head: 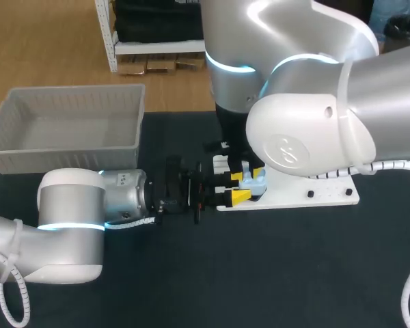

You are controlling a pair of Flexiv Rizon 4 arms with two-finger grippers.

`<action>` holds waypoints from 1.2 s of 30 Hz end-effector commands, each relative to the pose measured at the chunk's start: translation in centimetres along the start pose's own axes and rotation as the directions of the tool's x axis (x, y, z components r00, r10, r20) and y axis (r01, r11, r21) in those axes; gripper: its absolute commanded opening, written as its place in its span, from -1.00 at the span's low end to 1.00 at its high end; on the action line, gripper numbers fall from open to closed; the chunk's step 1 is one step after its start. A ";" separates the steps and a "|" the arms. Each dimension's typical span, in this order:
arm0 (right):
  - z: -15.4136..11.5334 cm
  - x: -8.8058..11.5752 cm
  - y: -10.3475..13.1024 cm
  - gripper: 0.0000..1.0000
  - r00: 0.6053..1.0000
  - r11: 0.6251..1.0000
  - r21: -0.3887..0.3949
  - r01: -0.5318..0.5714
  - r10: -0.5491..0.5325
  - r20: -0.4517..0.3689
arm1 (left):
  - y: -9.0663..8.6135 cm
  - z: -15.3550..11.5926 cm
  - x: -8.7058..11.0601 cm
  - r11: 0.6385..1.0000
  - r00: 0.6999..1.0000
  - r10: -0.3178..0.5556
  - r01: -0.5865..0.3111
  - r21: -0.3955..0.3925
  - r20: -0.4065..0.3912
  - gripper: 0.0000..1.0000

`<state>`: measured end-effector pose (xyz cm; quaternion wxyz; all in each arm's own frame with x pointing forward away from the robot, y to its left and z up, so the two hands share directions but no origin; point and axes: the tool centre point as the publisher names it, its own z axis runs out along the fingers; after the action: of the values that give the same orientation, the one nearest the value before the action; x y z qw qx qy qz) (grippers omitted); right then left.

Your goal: Pick up each earbud case from the left stands, insert the matching earbuds, close the lid, and place the case in the box.

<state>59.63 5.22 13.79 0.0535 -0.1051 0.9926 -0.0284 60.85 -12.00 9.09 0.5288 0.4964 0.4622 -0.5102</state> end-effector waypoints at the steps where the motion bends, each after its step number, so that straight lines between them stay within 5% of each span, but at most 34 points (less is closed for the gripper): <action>1: 0.1 -0.1 0.0 -1.00 1.000 1.000 -0.002 0.001 -0.001 -0.004 | -0.1 0.0 0.0 1.000 1.000 0.001 -0.001 -0.003 0.002 -1.00; 32: 1.0 0.2 -0.2 -1.00 1.000 1.000 -0.004 0.017 -0.017 -0.025 | -0.1 0.0 0.0 1.000 1.000 0.001 -0.001 -0.003 0.002 -1.00; 34: 1.0 0.2 -0.2 -0.61 1.000 1.000 -0.003 0.018 -0.018 -0.024 | -0.1 0.0 0.0 1.000 1.000 0.001 -0.001 -0.003 0.002 -1.00; 36: 1.0 0.2 -0.2 -0.45 1.000 1.000 -0.003 0.019 -0.019 -0.022 | -0.1 0.0 0.0 1.000 1.000 0.001 -0.001 -0.003 0.002 -1.00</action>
<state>59.54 4.98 12.85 0.0430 -0.1135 0.9922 -0.0289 60.80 -12.05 9.02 0.5290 0.4962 0.4621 -0.5103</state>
